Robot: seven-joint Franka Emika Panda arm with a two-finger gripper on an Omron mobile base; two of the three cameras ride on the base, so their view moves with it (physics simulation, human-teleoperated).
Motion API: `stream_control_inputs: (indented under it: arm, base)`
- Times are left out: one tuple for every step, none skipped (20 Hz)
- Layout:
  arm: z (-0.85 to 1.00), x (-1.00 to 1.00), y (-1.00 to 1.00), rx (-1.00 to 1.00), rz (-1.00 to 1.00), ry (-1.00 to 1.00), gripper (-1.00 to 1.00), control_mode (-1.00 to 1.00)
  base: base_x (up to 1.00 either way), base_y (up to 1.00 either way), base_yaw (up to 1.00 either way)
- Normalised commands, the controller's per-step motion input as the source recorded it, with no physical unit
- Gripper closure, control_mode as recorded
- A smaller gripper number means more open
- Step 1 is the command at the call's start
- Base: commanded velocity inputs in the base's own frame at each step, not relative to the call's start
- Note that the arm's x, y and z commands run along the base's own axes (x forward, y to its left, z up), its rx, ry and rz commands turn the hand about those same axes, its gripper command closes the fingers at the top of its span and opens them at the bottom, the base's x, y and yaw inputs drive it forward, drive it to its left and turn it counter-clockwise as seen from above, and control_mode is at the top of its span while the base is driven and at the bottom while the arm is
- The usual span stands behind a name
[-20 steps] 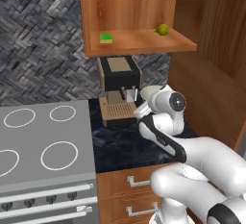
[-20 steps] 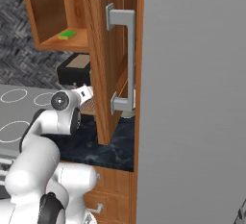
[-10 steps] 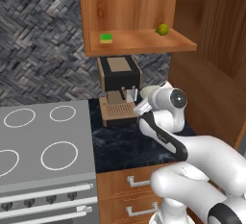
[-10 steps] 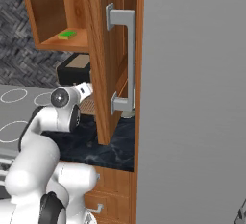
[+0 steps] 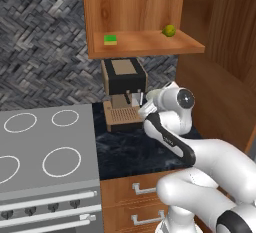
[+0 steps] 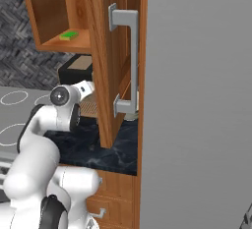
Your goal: Pick the dish brush and sponge from the cabinet and place them on the counter.
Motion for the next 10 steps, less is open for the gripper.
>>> stream_control_inputs:
  arm:
    - [0.11,0.06,0.10,0.00,0.00,0.06,-1.00,-1.00]
    - [0.09,0.02,0.14,-0.01,0.00,0.05,-1.00,-1.00]
    - [0.10,0.01,0.17,-0.02,0.00,0.04,-1.00,-1.00]
    - [0.10,0.00,0.19,-0.02,0.00,0.04,-1.00,-1.00]
    - [0.08,0.03,0.19,-0.02,0.00,0.06,-1.00,-1.00]
    - [0.06,0.06,0.17,-0.02,0.00,0.09,-1.00,-1.00]
    - [0.08,0.11,0.16,-0.02,0.00,0.09,-1.00,-1.00]
    - [0.13,0.14,0.21,-0.03,0.00,0.12,-1.00,-1.00]
    - [0.16,0.16,0.23,-0.04,0.00,0.14,-1.00,-1.00]
    - [0.20,0.05,0.16,0.00,0.00,0.06,-1.00,-1.00]
  base:
    - [0.00,0.00,0.00]
    - [0.00,0.00,0.00]
    - [0.00,0.00,0.00]
    - [0.00,0.00,0.00]
    - [0.00,0.00,0.00]
    - [0.00,0.00,0.00]
    - [0.00,0.00,0.00]
    - [0.00,0.00,0.00]
    - [0.00,0.00,0.00]
    - [0.00,0.00,0.00]
